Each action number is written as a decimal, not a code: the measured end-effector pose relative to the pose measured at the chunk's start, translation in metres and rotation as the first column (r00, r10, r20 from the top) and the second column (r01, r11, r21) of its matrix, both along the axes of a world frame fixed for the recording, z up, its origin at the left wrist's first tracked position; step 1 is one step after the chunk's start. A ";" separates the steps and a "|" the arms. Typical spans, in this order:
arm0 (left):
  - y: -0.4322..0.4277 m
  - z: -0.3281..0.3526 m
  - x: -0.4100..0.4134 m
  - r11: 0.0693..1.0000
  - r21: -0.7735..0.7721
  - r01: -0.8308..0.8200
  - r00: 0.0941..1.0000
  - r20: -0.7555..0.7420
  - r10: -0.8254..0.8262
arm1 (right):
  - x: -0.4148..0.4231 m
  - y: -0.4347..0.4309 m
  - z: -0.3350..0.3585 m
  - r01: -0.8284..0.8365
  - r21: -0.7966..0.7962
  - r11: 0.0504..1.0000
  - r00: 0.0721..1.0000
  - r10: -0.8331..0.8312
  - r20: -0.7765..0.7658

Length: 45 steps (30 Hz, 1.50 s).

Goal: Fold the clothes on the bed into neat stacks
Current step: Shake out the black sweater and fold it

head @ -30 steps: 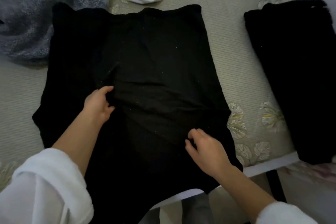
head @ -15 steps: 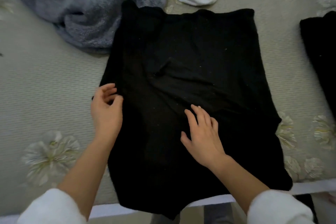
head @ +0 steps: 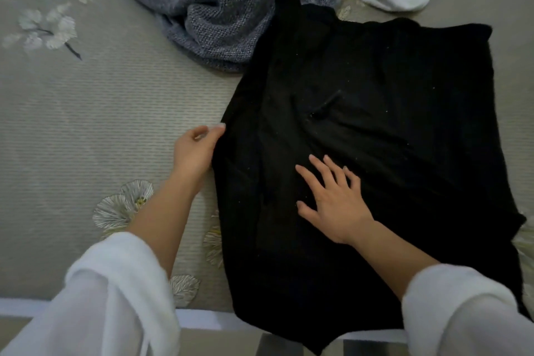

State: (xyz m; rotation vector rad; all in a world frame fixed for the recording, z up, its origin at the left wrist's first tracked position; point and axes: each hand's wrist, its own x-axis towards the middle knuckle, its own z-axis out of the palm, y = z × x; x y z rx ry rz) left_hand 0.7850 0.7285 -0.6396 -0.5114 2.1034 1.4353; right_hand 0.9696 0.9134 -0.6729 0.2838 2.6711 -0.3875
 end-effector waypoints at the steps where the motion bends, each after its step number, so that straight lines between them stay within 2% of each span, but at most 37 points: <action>1: 0.003 0.001 -0.004 0.999 -0.023 0.048 0.999 -0.004 -0.048 | -0.004 0.002 0.002 0.011 -0.010 1.000 1.000 -0.011 0.003; 3: 0.005 0.009 -0.006 0.993 -0.099 0.067 0.995 -0.066 -0.074 | -0.012 0.005 0.007 0.030 -0.019 0.999 1.000 -0.030 0.003; 4: 0.002 0.014 -0.007 0.981 -0.190 0.033 0.987 -0.148 -0.062 | -0.015 0.006 0.009 0.033 -0.018 0.999 0.999 -0.033 0.003; 6: -0.010 0.025 -0.005 0.930 -0.338 -0.143 0.929 -0.369 0.009 | -0.018 0.008 0.010 0.037 -0.013 0.999 0.999 -0.037 0.005; 8: -0.023 0.042 0.004 0.897 -0.280 -0.341 0.826 -0.546 0.144 | -0.020 0.008 0.010 0.042 -0.009 0.999 0.999 -0.042 0.004; 10: -0.027 0.056 0.017 0.900 -0.117 -0.420 0.741 -0.616 0.266 | -0.021 0.007 0.010 0.052 -0.013 0.999 0.999 -0.052 0.002; 11: -0.026 0.062 0.024 0.931 -0.056 -0.360 0.732 -0.636 0.245 | -0.022 0.006 0.011 0.058 -0.016 0.998 0.998 -0.058 0.002; 12: -0.021 0.066 0.031 0.974 -0.041 -0.223 0.750 -0.646 0.144 | -0.023 0.006 0.011 0.061 -0.017 0.998 0.998 -0.061 0.003; 13: -0.016 0.066 0.037 0.996 -0.087 -0.024 0.771 -0.636 -0.037 | -0.023 0.007 0.011 0.062 -0.016 0.998 0.998 -0.062 0.006; 14: -0.009 0.065 0.044 0.964 -0.188 0.186 0.751 -0.606 -0.263 | -0.023 0.007 0.011 0.061 -0.014 0.998 0.998 -0.060 0.008; 15: -0.005 0.061 0.050 0.895 -0.293 0.337 0.702 -0.555 -0.446 | -0.023 0.007 0.012 0.060 -0.013 0.998 0.998 -0.059 0.007; 16: -0.005 0.056 0.054 0.845 -0.360 0.395 0.671 -0.516 -0.533 | -0.023 0.007 0.012 0.059 -0.012 0.998 0.998 -0.059 0.006; 17: -0.008 0.048 0.056 0.841 -0.397 0.367 0.680 -0.503 -0.533 | -0.023 0.007 0.012 0.056 -0.012 0.998 0.998 -0.056 0.005; 18: -0.014 0.041 0.056 0.872 -0.409 0.270 0.742 -0.489 -0.459 | -0.023 0.007 0.013 0.055 -0.012 0.998 0.998 -0.055 0.005; 19: -0.019 0.036 0.054 0.919 -0.369 0.139 0.843 -0.443 -0.306 | -0.023 0.007 0.012 0.055 -0.012 0.998 0.999 -0.055 0.003; 20: -0.023 0.034 0.050 0.961 -0.275 0.016 0.940 -0.323 -0.108 | -0.023 0.007 0.012 0.055 -0.012 0.998 0.998 -0.055 0.002; 21: -0.026 0.030 0.047 0.984 -0.158 -0.082 0.989 -0.134 0.061 | -0.023 0.007 0.012 0.055 -0.011 0.998 0.998 -0.055 0.002; 22: -0.027 0.027 0.044 0.987 -0.040 -0.156 0.985 0.064 0.158 | -0.024 0.007 0.012 0.055 -0.009 0.998 0.998 -0.055 0.004; 23: -0.027 0.023 0.041 0.982 0.039 -0.185 0.962 0.210 0.173 | -0.024 0.007 0.012 0.055 -0.007 0.998 0.998 -0.055 0.006; 24: -0.025 0.021 0.039 0.982 0.067 -0.177 0.946 0.289 0.150 | -0.024 0.007 0.011 0.057 -0.007 0.998 0.998 -0.057 0.009; 26: -0.018 0.020 0.035 0.987 0.084 -0.138 0.932 0.349 0.100 | -0.024 0.007 0.011 0.063 -0.012 0.998 0.998 -0.063 0.016; 28: -0.015 0.021 0.031 0.992 0.089 -0.091 0.940 0.336 0.057 | -0.025 0.007 0.012 0.057 -0.011 0.998 0.998 -0.057 0.023; 30: -0.017 0.025 0.025 0.990 0.064 -0.129 0.964 0.244 0.110 | -0.026 0.008 0.013 0.045 -0.003 0.999 0.998 -0.045 0.032; 32: -0.026 0.033 0.019 0.961 0.042 -0.274 0.961 0.054 0.271 | -0.026 0.009 0.015 0.036 -0.007 0.999 0.999 -0.036 0.040; 35: -0.045 0.054 0.013 0.891 0.061 -0.449 0.834 -0.331 0.443 | -0.028 0.009 0.018 0.037 -0.024 0.999 0.998 -0.035 0.061; 37: -0.054 0.070 0.013 0.857 0.112 -0.502 0.732 -0.474 0.490 | -0.027 0.010 0.021 0.028 -0.033 0.999 0.997 -0.026 0.074; 43: -0.044 0.100 0.029 0.865 0.063 -0.497 0.553 -0.745 0.372 | -0.010 0.009 0.019 -0.033 -0.080 0.996 0.993 0.042 0.111; 45: -0.030 0.101 0.039 0.896 0.021 -0.443 0.521 -0.807 0.277 | -0.006 0.009 0.017 -0.013 -0.133 0.991 0.999 0.018 0.038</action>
